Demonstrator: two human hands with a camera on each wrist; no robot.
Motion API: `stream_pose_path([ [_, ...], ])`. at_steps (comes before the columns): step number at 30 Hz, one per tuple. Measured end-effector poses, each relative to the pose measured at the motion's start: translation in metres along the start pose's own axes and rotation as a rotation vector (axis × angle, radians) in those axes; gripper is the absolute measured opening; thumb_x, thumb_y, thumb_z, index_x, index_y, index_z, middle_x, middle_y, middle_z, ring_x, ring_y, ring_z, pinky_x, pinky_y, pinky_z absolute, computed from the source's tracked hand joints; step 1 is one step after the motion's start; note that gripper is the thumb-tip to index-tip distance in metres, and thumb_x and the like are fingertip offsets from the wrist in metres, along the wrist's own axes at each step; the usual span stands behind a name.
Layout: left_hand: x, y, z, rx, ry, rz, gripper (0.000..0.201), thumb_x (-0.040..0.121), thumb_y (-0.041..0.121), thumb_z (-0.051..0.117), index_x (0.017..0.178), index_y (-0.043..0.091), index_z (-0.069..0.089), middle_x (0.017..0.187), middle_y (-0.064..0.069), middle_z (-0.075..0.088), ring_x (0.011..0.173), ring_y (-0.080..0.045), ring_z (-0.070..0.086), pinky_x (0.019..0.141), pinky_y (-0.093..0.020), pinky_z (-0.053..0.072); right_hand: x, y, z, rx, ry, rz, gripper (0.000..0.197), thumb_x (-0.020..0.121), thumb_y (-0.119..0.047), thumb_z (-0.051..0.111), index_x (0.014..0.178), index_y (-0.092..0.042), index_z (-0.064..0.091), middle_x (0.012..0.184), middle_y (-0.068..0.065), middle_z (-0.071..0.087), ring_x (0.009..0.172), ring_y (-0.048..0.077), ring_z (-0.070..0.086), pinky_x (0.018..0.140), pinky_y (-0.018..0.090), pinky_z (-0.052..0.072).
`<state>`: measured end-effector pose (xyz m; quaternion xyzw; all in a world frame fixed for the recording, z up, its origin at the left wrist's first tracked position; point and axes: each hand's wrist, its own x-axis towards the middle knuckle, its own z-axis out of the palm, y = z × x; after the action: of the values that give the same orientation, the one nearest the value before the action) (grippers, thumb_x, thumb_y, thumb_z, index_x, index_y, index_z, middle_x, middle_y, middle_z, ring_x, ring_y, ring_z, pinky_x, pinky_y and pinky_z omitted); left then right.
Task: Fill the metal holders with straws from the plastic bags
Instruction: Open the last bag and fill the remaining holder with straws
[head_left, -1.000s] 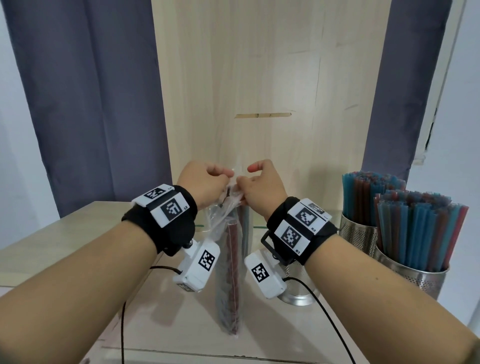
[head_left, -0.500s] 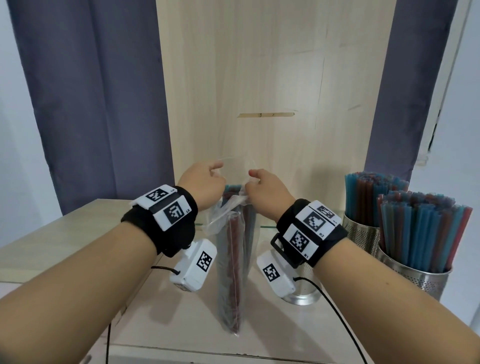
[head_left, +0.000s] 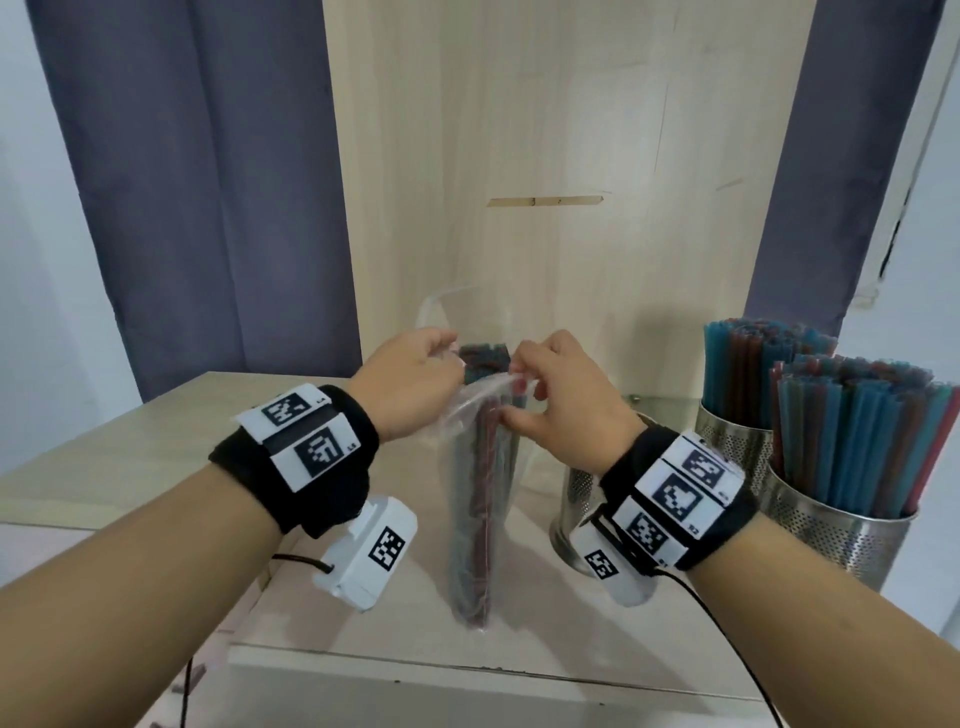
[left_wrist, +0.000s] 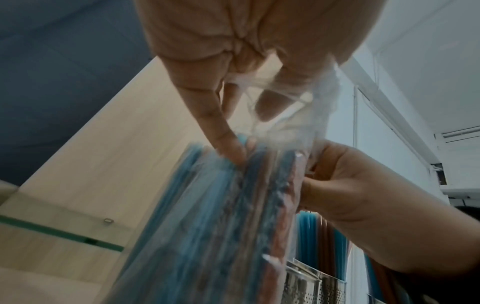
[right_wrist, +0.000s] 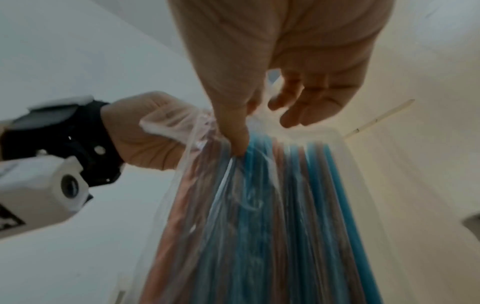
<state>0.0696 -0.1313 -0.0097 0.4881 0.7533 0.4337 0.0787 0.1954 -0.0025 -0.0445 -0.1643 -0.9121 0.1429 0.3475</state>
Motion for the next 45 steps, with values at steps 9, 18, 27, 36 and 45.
stream_pose_path([
  [9,-0.018,-0.014,0.016,0.238,0.084,0.021,0.086,0.079,0.043,0.066,0.152,0.022,0.025,0.129,-0.003,0.056,0.118,-0.022,0.054,0.097,-0.029,0.042,-0.019,0.004,0.009,0.578,-0.104,0.097,0.04,0.072,-0.016,0.066,0.1,-0.042,0.054,0.121,0.003,0.055,0.095,0.023,0.066,0.075,0.024,0.053],
  [18,-0.014,-0.013,0.011,0.052,0.048,-0.052,0.086,0.065,0.032,0.062,0.144,0.024,0.031,0.125,-0.012,0.06,0.09,-0.029,0.065,0.074,-0.036,0.057,-0.015,0.011,0.018,0.149,0.15,0.062,0.032,0.081,-0.027,0.079,0.081,-0.017,0.048,0.077,0.002,0.057,0.066,0.016,0.055,0.062,0.032,0.047],
  [27,-0.012,-0.037,0.008,0.194,0.028,-0.064,0.105,0.07,0.032,0.076,0.148,0.042,0.006,0.136,-0.01,0.031,0.11,-0.026,0.049,0.1,-0.043,0.047,-0.027,0.022,0.026,0.319,-0.069,0.131,0.028,0.07,-0.048,0.061,0.069,-0.024,0.047,0.095,-0.002,0.048,0.088,0.011,0.049,0.077,0.021,0.039],
  [36,0.005,-0.052,0.018,-0.055,-0.072,-0.046,0.118,0.074,0.013,0.078,0.154,0.031,-0.008,0.127,0.003,0.044,0.091,-0.014,0.061,0.074,-0.024,0.051,-0.011,0.016,0.028,0.4,0.04,0.386,0.055,0.078,-0.004,0.069,0.123,-0.028,0.049,0.138,0.009,0.045,0.11,0.019,0.054,0.085,0.028,0.054],
  [45,0.022,-0.081,0.021,0.086,-0.08,0.026,0.144,0.02,0.076,0.086,0.144,0.04,0.022,0.133,0.01,0.052,0.123,-0.012,0.051,0.104,-0.043,0.045,-0.003,0.015,0.012,0.611,-0.392,0.35,0.117,0.08,0.013,0.062,0.155,-0.029,-0.017,0.153,0.009,0.035,0.095,0.008,0.064,0.062,0.016,0.052],
])
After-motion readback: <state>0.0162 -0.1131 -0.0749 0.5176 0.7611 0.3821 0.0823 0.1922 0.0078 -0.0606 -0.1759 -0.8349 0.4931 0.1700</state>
